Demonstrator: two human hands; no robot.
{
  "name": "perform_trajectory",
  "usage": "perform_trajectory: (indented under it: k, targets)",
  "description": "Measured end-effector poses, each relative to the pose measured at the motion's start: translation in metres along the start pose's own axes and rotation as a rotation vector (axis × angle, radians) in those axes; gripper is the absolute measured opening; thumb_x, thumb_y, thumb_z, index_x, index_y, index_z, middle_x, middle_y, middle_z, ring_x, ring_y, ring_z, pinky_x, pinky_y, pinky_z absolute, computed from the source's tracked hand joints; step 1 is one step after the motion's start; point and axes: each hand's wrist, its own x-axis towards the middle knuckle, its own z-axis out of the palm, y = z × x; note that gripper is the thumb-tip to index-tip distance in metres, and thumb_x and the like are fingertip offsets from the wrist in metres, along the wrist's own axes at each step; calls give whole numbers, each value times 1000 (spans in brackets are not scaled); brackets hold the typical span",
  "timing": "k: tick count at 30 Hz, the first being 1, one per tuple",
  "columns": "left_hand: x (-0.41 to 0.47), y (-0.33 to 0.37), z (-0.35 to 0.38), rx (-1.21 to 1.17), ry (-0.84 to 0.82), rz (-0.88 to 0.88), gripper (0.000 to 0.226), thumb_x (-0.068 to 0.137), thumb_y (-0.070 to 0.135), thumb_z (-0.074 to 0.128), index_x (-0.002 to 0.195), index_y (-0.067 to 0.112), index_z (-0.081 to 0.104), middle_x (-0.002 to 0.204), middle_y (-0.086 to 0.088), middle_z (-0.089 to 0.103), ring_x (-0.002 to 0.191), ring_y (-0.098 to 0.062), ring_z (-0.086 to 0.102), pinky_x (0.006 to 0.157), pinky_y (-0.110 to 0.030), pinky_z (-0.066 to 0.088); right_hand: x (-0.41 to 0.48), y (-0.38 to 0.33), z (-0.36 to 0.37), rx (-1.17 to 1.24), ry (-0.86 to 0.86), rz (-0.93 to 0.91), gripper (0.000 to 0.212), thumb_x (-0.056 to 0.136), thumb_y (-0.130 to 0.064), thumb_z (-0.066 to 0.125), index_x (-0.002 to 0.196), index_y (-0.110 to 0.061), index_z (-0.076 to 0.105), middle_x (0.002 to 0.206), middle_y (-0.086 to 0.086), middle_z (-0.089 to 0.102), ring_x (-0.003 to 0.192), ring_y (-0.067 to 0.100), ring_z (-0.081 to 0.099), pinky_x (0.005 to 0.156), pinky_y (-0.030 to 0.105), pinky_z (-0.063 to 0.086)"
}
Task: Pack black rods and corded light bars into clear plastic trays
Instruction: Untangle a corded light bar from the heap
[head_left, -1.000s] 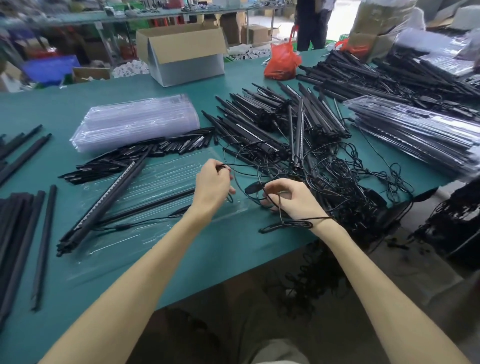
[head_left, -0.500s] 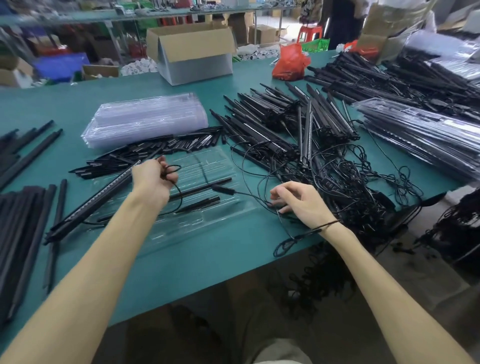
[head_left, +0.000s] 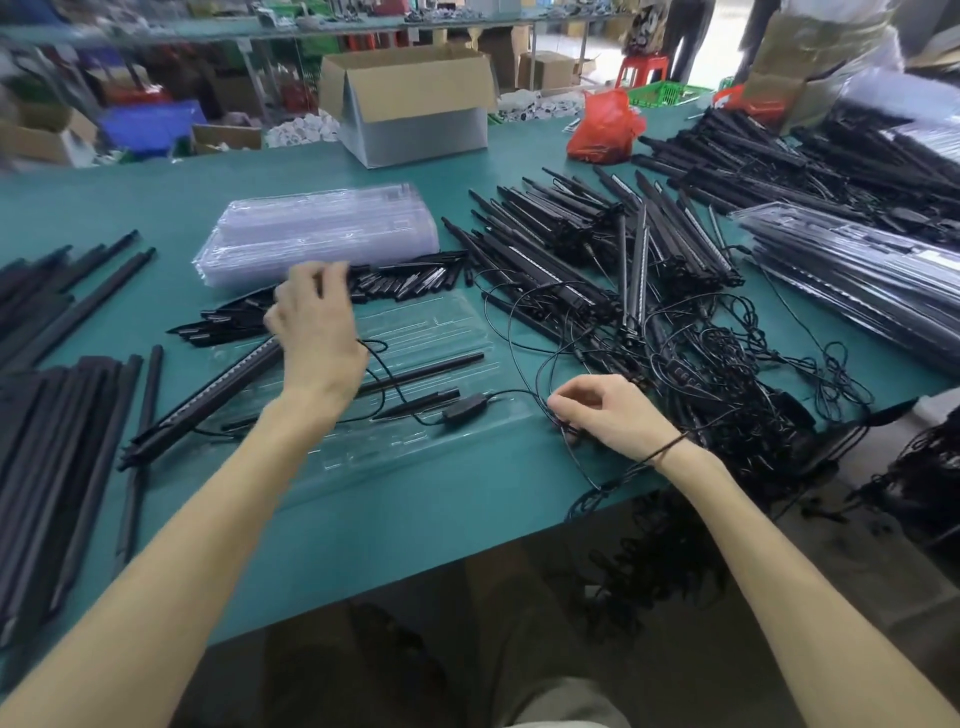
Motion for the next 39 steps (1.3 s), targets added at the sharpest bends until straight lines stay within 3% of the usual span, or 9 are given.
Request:
perform_trajectory:
  k: [3,6,9,13,18,23,29,33,39]
  targets:
    - [4,19,0,220,-316,380,82,71,-21,50,140,25,52,149,-2,39,134,-27,33,108,-46,20,5,-3,-2,-38,-89,10,16,96,-26,67,97,-10,71,83,4,77,62,13,69,67,25,56]
    - [6,38,5,352,-698,399,79,82,-17,44,147,28,45,157,1,33,141,-26,31,113,-45,19,9,-7,-4,-64,-134,13,19,96,-26,67,96,-7,71,81,8,76,59,15,65,67,30,55]
    - [7,50,1,409,-771,412,76,85,-13,43,150,27,41,156,-3,34,141,-28,31,112,-43,21,11,-8,-6,16,-112,55,18,94,-24,69,93,-6,72,73,5,72,54,11,59,56,25,51]
    - [17,52,-17,52,-923,343,66,89,-4,62,147,24,45,150,-2,44,136,-22,43,112,-38,33,14,-7,-5,187,-96,110,15,96,-20,67,95,-5,70,65,4,61,43,10,48,41,18,37]
    - [16,59,-17,25,-485,258,49,79,27,84,123,31,63,114,-5,41,117,-27,42,100,-37,33,18,-7,-5,247,-12,125,16,97,-32,66,98,-21,77,60,-1,51,46,10,42,40,18,31]
    - [7,63,-18,-250,-938,118,41,84,-2,71,120,16,65,117,-14,60,101,-24,65,94,-36,53,16,-5,-4,320,-7,134,18,93,-37,70,95,-21,79,55,-12,47,47,4,43,38,16,28]
    - [-3,93,-1,-87,-400,280,28,98,12,52,119,14,70,123,-11,60,117,-29,54,104,-41,42,17,-1,0,335,1,151,27,88,-42,74,83,-16,78,56,-6,48,45,5,43,37,15,27]
    - [-23,115,25,35,-592,558,36,101,42,53,132,25,63,135,-2,55,127,-24,45,105,-41,28,17,0,0,379,-6,106,35,84,-50,75,87,-15,76,62,-4,51,44,5,42,37,16,25]
    - [-22,113,41,-195,-564,551,20,95,32,67,102,16,77,107,-3,63,100,-24,60,91,-43,46,11,5,-2,461,11,85,27,83,-47,73,84,-20,77,56,-4,50,41,4,38,36,14,25]
